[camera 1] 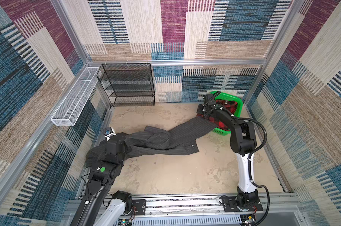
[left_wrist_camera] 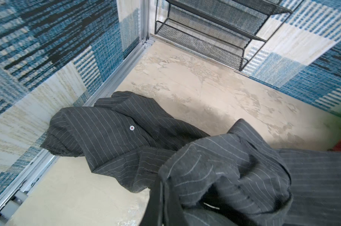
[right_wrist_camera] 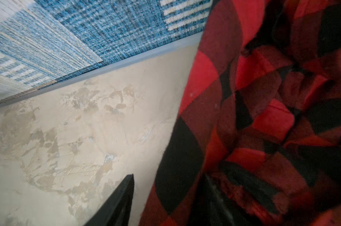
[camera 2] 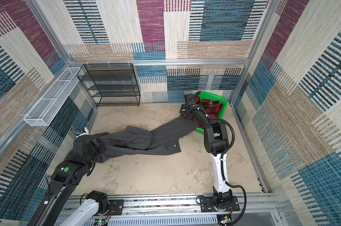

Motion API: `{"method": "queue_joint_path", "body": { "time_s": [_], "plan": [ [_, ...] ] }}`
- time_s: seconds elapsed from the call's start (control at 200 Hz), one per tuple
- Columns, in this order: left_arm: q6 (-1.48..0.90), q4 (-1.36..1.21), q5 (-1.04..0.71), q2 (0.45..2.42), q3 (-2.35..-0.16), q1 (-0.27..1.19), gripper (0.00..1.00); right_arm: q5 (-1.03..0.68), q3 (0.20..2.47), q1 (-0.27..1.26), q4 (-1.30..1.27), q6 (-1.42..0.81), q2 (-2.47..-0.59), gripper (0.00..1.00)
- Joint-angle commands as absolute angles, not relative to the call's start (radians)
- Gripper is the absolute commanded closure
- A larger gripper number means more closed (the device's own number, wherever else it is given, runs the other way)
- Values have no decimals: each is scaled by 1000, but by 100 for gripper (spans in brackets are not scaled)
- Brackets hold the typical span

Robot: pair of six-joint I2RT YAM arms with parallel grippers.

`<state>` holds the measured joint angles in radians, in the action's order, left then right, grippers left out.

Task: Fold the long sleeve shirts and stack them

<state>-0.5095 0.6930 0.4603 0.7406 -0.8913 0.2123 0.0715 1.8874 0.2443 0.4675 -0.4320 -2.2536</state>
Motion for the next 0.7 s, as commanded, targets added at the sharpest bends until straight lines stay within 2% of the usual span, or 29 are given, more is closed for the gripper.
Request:
{"method": "queue_joint_path", "body": {
  "time_s": [0.0,0.095,0.225,0.426,0.691],
  "plan": [
    [-531,654,376,774,-891,161,100,134,1840,236,472,-401,-2217,51],
    [-537,595,299,830,-876,152,100,154,1747,215,458,-365,-2164,61],
    [-556,548,262,902,-866,151,100,156,1584,155,411,-333,-2058,63],
    [-564,508,249,982,-878,152,100,154,1407,29,376,-266,-1925,55],
    [-538,526,296,1020,-906,152,100,152,1400,-115,388,-235,-1902,50]
  ]
}}
